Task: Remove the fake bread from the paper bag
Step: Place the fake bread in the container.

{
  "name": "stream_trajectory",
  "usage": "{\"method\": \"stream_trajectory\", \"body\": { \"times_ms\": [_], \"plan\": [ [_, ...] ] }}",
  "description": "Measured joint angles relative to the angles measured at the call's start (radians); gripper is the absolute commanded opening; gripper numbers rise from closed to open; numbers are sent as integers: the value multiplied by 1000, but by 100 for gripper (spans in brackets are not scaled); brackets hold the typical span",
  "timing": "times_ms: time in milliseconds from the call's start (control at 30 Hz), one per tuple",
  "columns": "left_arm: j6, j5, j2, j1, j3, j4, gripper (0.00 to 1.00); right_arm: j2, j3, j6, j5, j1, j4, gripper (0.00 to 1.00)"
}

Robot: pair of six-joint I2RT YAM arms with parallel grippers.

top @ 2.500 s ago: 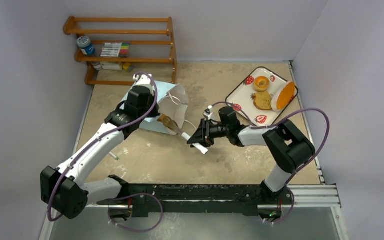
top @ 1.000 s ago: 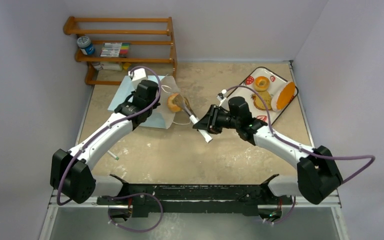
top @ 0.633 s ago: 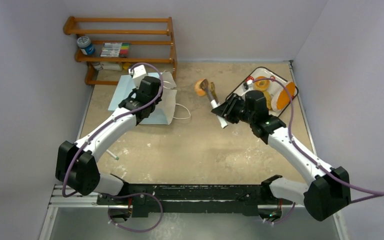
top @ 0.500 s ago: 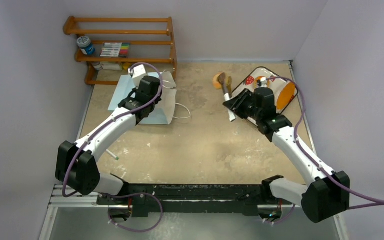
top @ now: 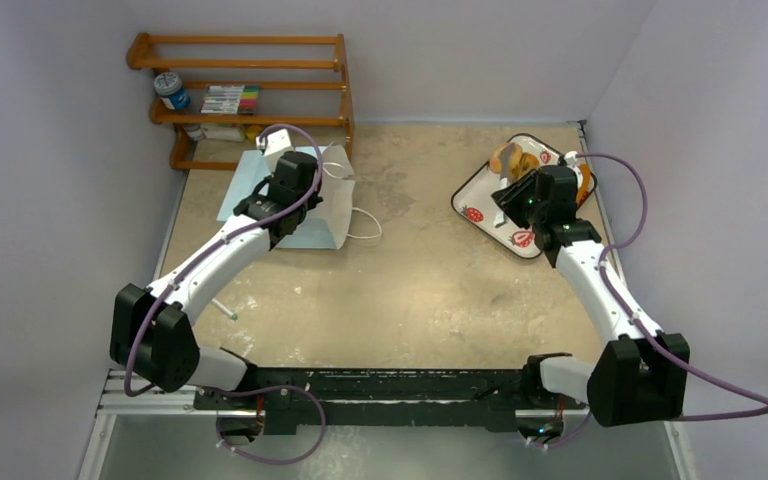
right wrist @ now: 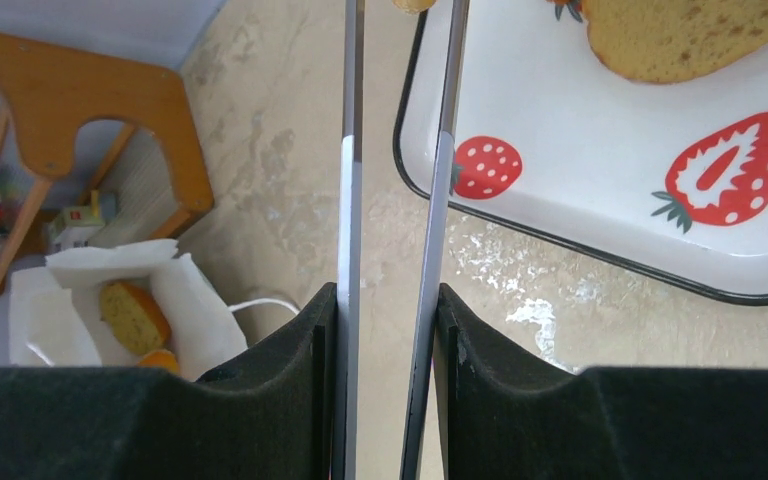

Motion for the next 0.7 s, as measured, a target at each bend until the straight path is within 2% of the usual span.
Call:
{"method": "stream_trajectory", "body": {
  "times_ms": [167, 267, 700],
  "plan": [
    [0, 8, -14, 3, 0, -1, 0, 33, -3, -8, -48, -5, -8, 0],
    [-1, 13, -17, 4, 0, -1, 0, 33, -6, -11, -71, -4, -10, 4],
    [-1, 29, -17, 4, 0, 0, 0, 73, -97, -19, -98, -5, -8, 36]
  ]
}}
